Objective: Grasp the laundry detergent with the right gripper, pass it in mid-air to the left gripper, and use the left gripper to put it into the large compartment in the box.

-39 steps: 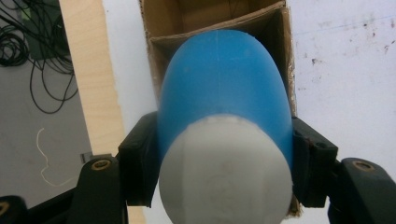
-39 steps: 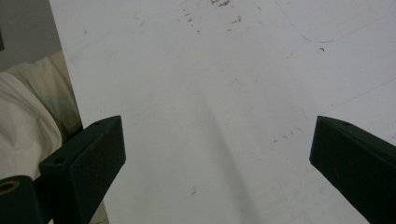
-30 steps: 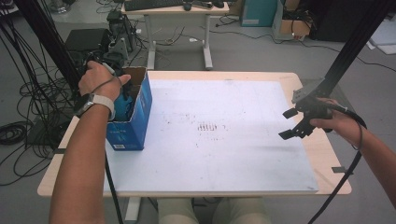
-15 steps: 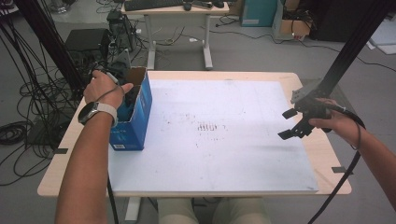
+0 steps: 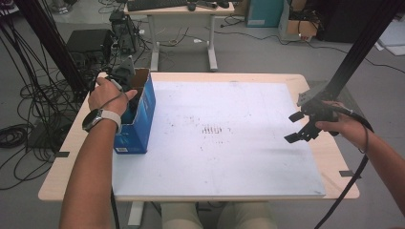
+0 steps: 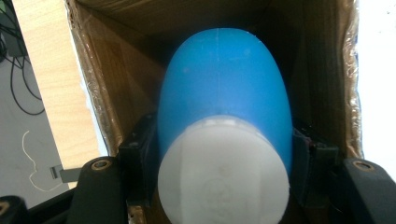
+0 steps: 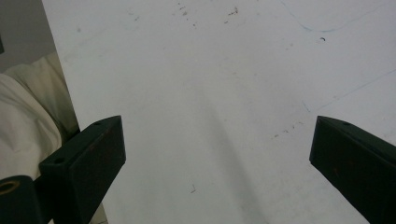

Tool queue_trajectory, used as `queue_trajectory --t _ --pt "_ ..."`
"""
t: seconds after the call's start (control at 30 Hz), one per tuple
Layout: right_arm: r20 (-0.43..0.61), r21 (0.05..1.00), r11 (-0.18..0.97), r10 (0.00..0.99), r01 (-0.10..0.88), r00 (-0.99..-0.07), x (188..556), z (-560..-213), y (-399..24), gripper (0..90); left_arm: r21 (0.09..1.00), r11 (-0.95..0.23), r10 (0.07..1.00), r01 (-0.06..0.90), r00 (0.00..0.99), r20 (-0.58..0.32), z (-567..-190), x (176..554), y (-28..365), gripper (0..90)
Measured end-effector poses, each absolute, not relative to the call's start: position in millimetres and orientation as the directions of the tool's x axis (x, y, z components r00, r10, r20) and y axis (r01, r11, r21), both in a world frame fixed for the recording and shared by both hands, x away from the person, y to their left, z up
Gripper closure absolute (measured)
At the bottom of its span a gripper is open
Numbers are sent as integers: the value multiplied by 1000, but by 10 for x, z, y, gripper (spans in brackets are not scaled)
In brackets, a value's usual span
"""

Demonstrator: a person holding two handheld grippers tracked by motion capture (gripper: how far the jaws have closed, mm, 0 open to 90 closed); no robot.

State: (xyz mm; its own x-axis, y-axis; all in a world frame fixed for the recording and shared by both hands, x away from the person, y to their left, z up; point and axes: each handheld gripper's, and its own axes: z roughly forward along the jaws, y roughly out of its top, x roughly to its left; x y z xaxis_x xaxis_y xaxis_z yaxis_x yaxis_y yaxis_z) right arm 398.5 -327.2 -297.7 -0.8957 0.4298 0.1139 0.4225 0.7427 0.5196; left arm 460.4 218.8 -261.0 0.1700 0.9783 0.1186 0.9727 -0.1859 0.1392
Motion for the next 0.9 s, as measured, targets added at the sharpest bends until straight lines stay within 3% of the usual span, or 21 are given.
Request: queue_trajectory --t 0.9 --pt "108 527 740 430 418 -896 3972 -2968 -3261 37 151 -195 976 969 177 126 -2622 4581 2172 374"
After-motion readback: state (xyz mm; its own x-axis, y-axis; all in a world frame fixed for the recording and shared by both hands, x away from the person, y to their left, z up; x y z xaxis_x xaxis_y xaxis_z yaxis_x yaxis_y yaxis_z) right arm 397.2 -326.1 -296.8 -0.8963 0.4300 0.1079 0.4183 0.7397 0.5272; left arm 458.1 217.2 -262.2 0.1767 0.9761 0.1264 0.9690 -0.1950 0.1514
